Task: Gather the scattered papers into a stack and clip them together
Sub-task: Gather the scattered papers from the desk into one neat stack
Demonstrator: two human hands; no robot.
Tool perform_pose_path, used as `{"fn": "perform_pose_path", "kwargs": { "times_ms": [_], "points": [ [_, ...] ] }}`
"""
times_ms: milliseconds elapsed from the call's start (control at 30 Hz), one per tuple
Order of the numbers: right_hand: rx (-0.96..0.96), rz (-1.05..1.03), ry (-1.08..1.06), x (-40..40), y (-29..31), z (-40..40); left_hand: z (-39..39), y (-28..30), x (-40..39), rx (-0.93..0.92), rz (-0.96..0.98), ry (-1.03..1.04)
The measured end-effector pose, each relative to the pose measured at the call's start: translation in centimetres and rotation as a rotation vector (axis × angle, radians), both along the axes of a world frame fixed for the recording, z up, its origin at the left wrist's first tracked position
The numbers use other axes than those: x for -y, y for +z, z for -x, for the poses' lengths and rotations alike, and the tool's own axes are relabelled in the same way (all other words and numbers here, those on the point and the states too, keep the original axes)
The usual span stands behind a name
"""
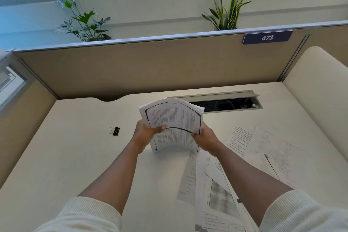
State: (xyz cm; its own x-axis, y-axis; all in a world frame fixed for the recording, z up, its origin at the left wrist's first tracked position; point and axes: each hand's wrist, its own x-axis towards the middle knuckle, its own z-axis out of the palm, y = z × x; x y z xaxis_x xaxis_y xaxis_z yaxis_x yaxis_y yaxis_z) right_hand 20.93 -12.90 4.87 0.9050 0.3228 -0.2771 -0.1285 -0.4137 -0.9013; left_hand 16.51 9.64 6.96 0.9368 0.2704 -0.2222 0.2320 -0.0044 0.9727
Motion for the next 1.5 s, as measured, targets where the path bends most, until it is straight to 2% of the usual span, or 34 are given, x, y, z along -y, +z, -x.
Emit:
{"fn": "perform_pose_path", "kwargs": {
  "times_ms": [133,267,433,567,733,900,1033,1300,1500],
  "points": [
    [0.012,0.122,0.032,0.4,-0.8,0.2,0.7,-1.5,0.0,-0.051,-0.016,-0.079],
    [0.077,0.15,0.006,0.9,-0.9,0.1,1.2,-2.3,0.1,-0.047,-0.018,-0.002],
    [0.076,-0.06,-0.079,1.7,0.1,0.4,1.1,-2.0,0.1,-0.059,0.012,0.008],
    [-0.004,-0.167,-0.167,2.2,0.8,0.5,1.1,-1.8,0.5,-0.067,0.081,-0.021],
    [-0.136,-0.221,-0.232,2.6,0.8,0.9,1.0,-1.8,1.5,-0.096,0.165,-0.058],
    [-0.189,-0.214,-0.232,3.3,0.1,1.5,0.7,-2.2,2.1,-0.159,0.125,-0.089],
    [-0.178,-0.168,-0.266,4.4,-1.0,1.9,0.9,-3.1,2.9,-0.196,0.102,-0.101],
    [-0.1,0.061,-0.413,9.0,-3.7,2.4,1.0,-4.5,6.1,-0.272,0.088,-0.135],
    [-0.122,0.339,-0.482,14.2,-5.3,3.8,1.1,-6.0,9.0,-0.326,0.056,-0.174]
  ]
}}
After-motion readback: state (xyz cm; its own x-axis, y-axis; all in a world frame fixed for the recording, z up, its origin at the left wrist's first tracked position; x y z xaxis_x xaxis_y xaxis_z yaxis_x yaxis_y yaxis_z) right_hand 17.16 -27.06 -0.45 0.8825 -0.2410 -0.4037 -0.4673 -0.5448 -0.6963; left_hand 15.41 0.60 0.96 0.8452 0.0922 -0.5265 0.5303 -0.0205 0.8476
